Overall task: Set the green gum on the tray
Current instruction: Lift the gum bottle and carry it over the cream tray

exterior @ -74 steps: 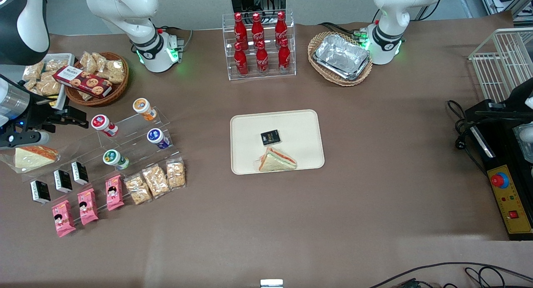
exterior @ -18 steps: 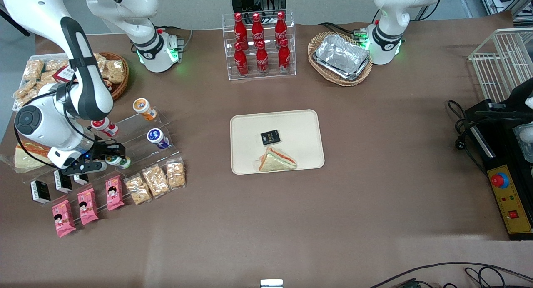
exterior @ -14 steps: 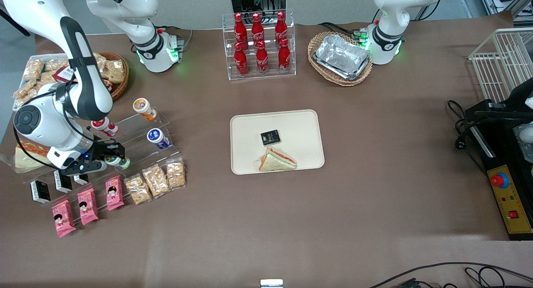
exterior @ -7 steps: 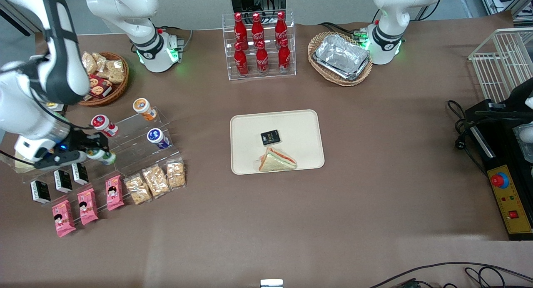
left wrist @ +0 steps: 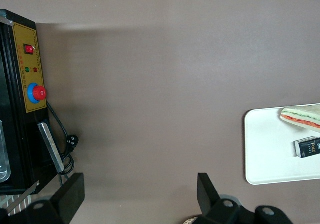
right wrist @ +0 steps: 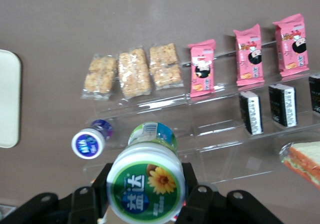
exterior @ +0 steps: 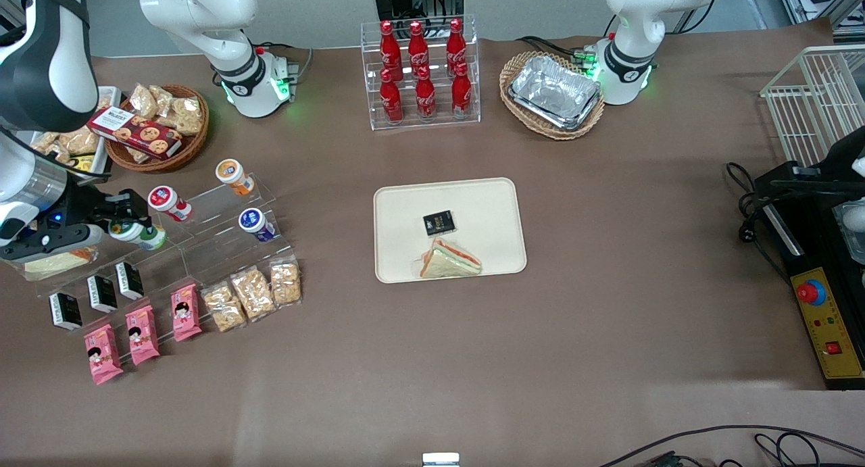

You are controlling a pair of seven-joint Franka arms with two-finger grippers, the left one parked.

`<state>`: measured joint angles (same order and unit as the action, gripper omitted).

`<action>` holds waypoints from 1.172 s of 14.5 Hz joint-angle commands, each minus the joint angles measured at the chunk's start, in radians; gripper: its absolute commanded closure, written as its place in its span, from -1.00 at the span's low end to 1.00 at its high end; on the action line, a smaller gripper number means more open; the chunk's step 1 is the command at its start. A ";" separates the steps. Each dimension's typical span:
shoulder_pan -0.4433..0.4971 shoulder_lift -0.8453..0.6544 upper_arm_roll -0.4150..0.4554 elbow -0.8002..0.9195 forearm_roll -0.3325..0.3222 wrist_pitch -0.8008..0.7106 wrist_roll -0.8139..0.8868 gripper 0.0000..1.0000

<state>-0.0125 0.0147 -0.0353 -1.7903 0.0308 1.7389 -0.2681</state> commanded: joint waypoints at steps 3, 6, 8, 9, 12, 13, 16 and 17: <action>0.101 0.030 0.078 0.091 0.000 -0.113 0.312 1.00; 0.098 0.027 0.240 0.097 0.018 -0.116 0.556 1.00; 0.100 0.031 0.302 0.095 0.067 -0.114 0.692 1.00; 0.100 0.039 0.343 0.095 0.075 -0.105 0.746 1.00; 0.108 0.065 0.454 0.079 0.077 -0.046 0.886 1.00; 0.126 0.071 0.477 0.057 0.078 -0.009 0.920 1.00; 0.224 0.094 0.480 -0.036 0.074 0.150 1.043 1.00; 0.248 0.103 0.480 -0.075 0.073 0.209 1.056 1.00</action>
<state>0.1750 0.0981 0.4438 -1.7758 0.0896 1.8105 0.7208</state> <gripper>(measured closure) 0.414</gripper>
